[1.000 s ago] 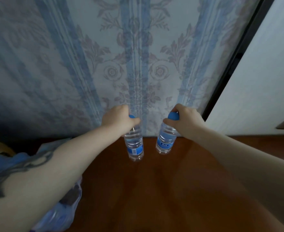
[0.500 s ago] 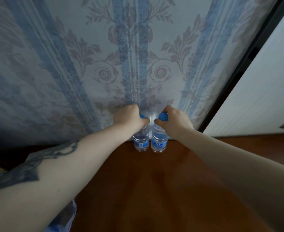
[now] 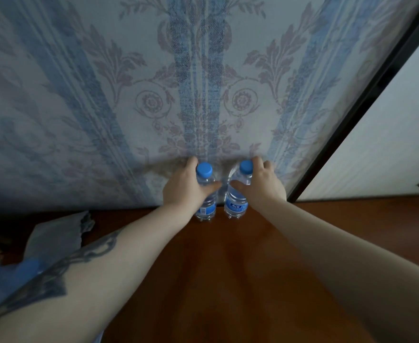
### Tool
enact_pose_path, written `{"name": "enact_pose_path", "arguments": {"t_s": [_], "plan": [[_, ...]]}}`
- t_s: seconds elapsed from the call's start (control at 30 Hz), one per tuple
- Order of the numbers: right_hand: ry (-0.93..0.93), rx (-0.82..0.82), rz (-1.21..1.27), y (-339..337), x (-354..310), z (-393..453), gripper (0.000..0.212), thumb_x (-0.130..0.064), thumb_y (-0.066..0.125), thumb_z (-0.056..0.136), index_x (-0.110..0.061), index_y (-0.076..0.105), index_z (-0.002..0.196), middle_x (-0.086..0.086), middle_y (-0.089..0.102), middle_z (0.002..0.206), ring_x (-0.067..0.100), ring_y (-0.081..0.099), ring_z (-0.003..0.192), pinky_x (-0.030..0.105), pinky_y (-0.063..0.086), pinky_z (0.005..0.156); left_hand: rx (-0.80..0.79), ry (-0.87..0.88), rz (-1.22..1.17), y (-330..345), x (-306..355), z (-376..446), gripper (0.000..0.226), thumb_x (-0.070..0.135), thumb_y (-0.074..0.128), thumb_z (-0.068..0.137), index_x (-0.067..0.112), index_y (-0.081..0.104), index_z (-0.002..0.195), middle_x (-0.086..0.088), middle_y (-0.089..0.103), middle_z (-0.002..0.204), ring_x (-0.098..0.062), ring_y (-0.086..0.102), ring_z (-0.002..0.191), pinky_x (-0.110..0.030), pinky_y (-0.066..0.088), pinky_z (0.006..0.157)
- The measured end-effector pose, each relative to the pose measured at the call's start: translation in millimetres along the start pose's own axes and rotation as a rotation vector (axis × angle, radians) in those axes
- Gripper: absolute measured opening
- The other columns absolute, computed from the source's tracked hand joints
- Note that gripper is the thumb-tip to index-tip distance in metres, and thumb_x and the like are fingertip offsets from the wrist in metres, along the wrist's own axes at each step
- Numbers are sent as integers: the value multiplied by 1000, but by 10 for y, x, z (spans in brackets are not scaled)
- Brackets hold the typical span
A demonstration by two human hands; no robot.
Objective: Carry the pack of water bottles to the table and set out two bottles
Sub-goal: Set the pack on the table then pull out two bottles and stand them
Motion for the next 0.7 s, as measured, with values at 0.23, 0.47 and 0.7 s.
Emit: {"name": "enact_pose_path", "arguments": {"t_s": [0.23,0.47,0.7], "plan": [[18,7,37,85,-46,-4,64,-44,73,82,-13,41,129,17,50,121,40,60,99,35,38,69,55,-76,-157,75,103,9,61,50,86,64,12,58,102,-7,59,104,-20,53,81,-31,37,63],[-19,-26,44,36,-8,1,64,-41,75,80,-14,42,128,13,52,124,35,59,101,37,42,72,24,-95,-224,80,88,-10,63,41,88,66,9,59,111,-9,60,113,-18,54,88,-31,39,69],[-91,-80,18,-29,-40,45,63,-31,80,77,-9,46,126,12,58,122,30,59,103,31,40,74,-129,-28,-341,94,8,23,58,28,87,71,9,63,121,-11,60,122,-21,58,103,-29,43,85]]}}
Point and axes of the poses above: each hand's wrist, its own z-axis towards the middle knuckle, its own y-axis out of the palm, x = y × z, the point moved 3 cm from there along z, towards the middle knuckle
